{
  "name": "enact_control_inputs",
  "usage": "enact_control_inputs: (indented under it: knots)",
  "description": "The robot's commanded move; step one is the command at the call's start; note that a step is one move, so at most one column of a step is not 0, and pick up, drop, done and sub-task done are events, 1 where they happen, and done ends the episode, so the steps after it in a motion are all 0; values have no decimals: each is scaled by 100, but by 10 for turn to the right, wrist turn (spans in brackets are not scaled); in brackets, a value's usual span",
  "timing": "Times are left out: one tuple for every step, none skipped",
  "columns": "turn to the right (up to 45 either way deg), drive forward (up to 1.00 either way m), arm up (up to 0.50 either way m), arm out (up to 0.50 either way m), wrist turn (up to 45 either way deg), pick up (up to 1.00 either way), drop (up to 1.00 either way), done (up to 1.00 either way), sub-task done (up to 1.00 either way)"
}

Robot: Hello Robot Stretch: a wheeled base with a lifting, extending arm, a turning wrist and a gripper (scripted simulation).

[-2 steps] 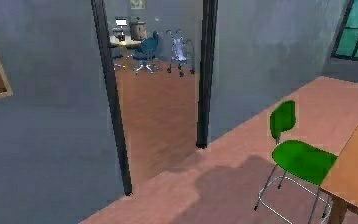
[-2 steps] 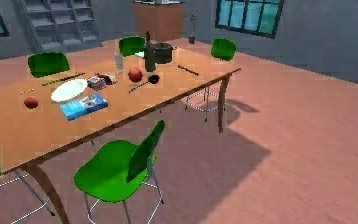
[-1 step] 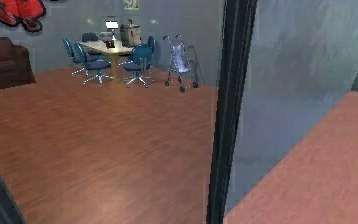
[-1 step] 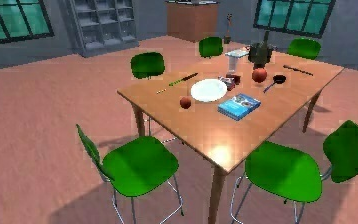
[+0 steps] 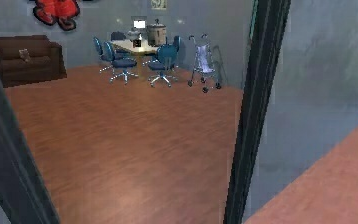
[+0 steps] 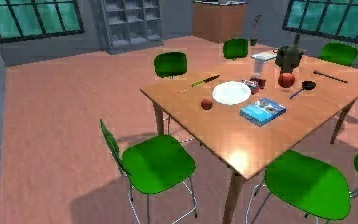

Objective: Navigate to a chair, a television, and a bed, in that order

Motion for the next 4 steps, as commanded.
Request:
enact_control_inputs:
  knots:
    - [0, 50, 0, 0, 0, 0, 0, 0, 0]
    - [-330, 0, 0, 0, 0, 0, 0, 0, 0]
    - [0, 45, 0, 0, 0, 0, 0, 0, 0]
    - [-30, 0, 0, 0, 0, 0, 0, 0, 0]
